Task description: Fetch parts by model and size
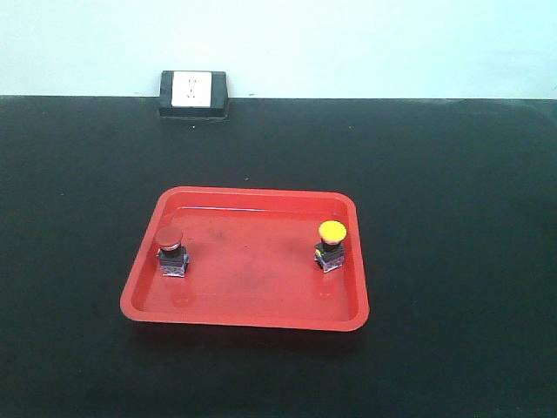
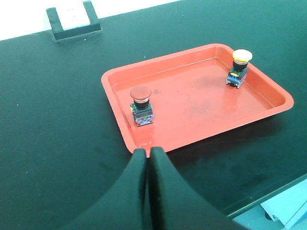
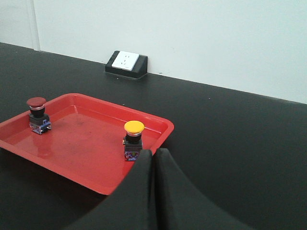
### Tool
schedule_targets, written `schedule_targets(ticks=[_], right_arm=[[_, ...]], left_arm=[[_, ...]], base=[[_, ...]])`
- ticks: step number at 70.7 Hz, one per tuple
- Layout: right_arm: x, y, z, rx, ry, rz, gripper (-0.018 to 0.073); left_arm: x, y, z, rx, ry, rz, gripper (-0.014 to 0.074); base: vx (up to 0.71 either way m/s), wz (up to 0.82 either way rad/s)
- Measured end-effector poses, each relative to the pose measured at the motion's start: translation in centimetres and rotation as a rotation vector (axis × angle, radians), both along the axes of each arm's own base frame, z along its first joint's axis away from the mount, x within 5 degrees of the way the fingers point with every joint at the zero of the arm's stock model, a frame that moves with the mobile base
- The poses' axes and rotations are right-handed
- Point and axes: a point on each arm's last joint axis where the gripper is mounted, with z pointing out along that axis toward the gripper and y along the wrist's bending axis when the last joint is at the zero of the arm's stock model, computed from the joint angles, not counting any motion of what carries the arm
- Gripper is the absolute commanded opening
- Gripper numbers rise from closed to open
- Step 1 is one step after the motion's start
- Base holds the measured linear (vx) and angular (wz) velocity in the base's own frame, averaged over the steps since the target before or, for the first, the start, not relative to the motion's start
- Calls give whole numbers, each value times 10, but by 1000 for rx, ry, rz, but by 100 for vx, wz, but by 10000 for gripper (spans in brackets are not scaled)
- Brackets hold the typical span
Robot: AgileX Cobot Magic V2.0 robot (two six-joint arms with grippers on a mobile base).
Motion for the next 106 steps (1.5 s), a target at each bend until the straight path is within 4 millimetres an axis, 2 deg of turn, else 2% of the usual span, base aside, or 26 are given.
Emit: schedule_targets(ticks=[19,43,66,75,106], right_arm=[[0,0,0,1,0,0,-10],[0,0,0,1,0,0,-10],[0,0,0,1,0,0,-10],[0,0,0,1,0,0,-10],[0,0,0,1,0,0,-10]], left_arm=[[-3,2,-10,1,-5,8,-7],[-9,17,-64,-31,-303,218,-6],[-2,22,-107,-169,-410,351,-6],[-2,23,-107,-205,-419,377,-6],[-2,24,-107,-134,-435,373,-6]], base=[[0,0],[0,0],[0,0],[0,0],[0,0]])
